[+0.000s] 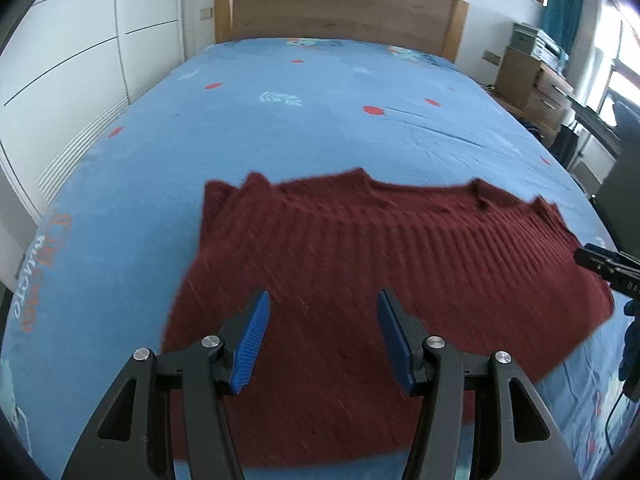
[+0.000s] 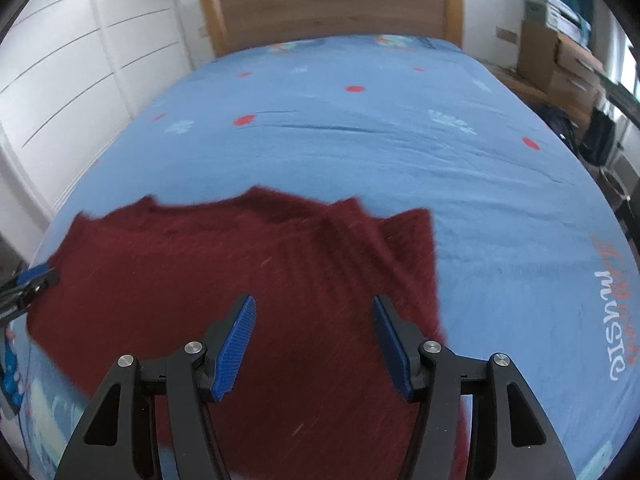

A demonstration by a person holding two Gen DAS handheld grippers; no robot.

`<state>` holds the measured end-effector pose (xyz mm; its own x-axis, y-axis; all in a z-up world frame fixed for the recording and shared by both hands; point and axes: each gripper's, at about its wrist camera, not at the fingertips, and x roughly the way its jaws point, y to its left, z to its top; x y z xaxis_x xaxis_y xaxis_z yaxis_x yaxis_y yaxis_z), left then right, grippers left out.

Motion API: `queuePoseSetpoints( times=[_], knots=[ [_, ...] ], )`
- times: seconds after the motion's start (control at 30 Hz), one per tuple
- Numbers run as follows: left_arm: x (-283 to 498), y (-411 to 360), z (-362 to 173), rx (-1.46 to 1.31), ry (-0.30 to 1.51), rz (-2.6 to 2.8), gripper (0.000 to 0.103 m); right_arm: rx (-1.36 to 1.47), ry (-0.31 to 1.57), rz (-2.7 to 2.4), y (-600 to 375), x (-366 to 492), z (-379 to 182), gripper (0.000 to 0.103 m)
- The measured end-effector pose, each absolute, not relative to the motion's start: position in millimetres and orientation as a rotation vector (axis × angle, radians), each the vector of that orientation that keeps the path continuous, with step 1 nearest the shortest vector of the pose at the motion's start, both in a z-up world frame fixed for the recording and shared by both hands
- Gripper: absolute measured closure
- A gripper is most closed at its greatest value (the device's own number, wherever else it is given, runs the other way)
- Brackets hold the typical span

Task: Fold small clothes
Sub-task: 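Open both grippers to release the hem onto the sweater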

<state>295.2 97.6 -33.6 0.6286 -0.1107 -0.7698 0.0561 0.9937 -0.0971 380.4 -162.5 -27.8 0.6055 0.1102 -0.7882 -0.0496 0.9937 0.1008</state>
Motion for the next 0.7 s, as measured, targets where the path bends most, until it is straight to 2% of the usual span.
queuePoseSetpoints(
  times=[0.27, 0.7],
  knots=[
    [274, 88, -62, -0.038, 0.895, -0.043, 0.052, 0.036, 0.968, 0.08, -161, 344, -58, 0.041],
    [271, 81, -68, -0.036, 0.87, -0.023, 0.048, 0.04, 0.974, 0.025, -185, 332, -55, 0.041]
  ],
)
